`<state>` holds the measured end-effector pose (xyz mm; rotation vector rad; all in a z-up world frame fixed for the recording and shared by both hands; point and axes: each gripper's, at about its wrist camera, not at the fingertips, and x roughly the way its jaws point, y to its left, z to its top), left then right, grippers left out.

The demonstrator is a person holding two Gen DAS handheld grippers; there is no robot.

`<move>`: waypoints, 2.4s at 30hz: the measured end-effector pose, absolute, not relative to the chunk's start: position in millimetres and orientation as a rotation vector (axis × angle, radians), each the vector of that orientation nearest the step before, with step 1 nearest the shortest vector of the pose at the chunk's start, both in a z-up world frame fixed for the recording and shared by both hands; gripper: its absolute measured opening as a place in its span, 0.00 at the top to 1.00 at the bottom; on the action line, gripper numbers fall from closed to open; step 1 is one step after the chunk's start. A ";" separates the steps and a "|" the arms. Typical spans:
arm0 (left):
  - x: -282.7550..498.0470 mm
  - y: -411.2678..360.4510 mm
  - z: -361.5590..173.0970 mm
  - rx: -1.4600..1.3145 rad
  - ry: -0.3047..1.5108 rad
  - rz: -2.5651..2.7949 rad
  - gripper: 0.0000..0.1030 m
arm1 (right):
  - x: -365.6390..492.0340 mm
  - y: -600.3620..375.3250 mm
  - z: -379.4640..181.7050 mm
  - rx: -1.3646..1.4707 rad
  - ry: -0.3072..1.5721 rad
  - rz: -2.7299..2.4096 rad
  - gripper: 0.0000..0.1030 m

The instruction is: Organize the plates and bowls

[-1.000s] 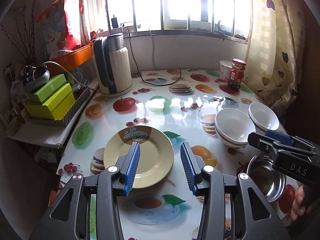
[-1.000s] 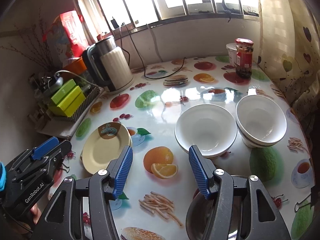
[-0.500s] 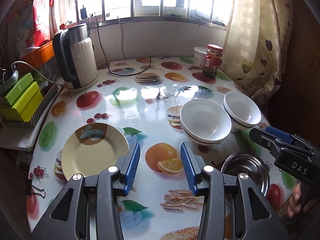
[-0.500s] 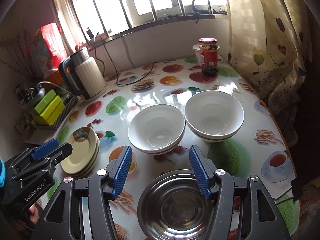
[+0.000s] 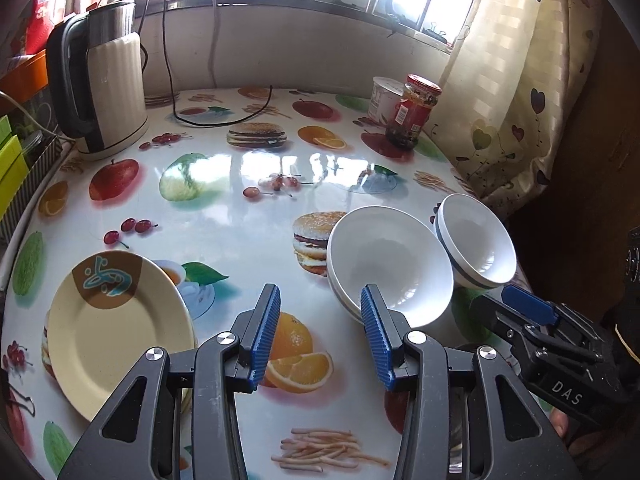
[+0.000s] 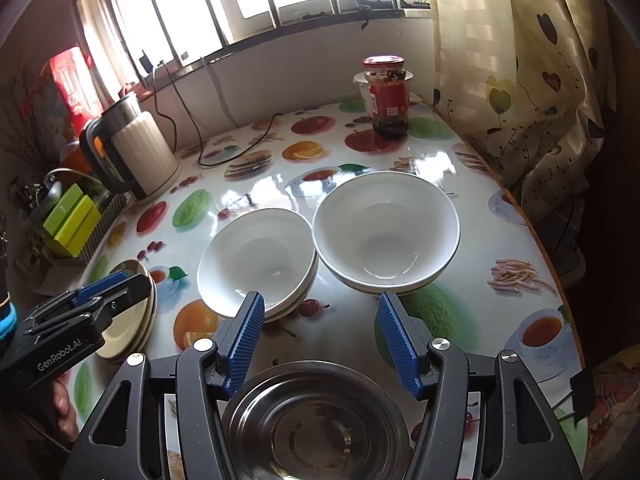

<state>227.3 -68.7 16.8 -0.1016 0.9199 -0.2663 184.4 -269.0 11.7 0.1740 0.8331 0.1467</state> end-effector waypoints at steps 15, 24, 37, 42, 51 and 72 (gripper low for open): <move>266.3 -74.5 -4.2 -0.147 0.980 -0.321 0.58 | 207.1 -250.4 -1.5 0.152 0.860 0.184 0.51; 279.2 -80.4 -8.9 -0.154 0.998 -0.354 0.66 | 220.3 -246.3 -11.3 0.167 0.887 0.170 0.64; 286.4 -87.5 -19.0 -0.147 1.026 -0.370 0.83 | 230.9 -249.2 -17.8 0.192 0.902 0.153 0.75; 287.2 -87.4 -19.4 -0.144 1.023 -0.364 0.86 | 231.9 -249.5 -18.8 0.198 0.902 0.150 0.79; 286.7 -84.9 -19.5 -0.136 1.013 -0.351 0.87 | 233.5 -251.0 -18.9 0.207 0.900 0.148 0.81; 247.4 -77.5 17.9 -0.144 0.940 -0.371 0.87 | 199.6 -246.1 12.1 0.220 0.815 0.194 0.81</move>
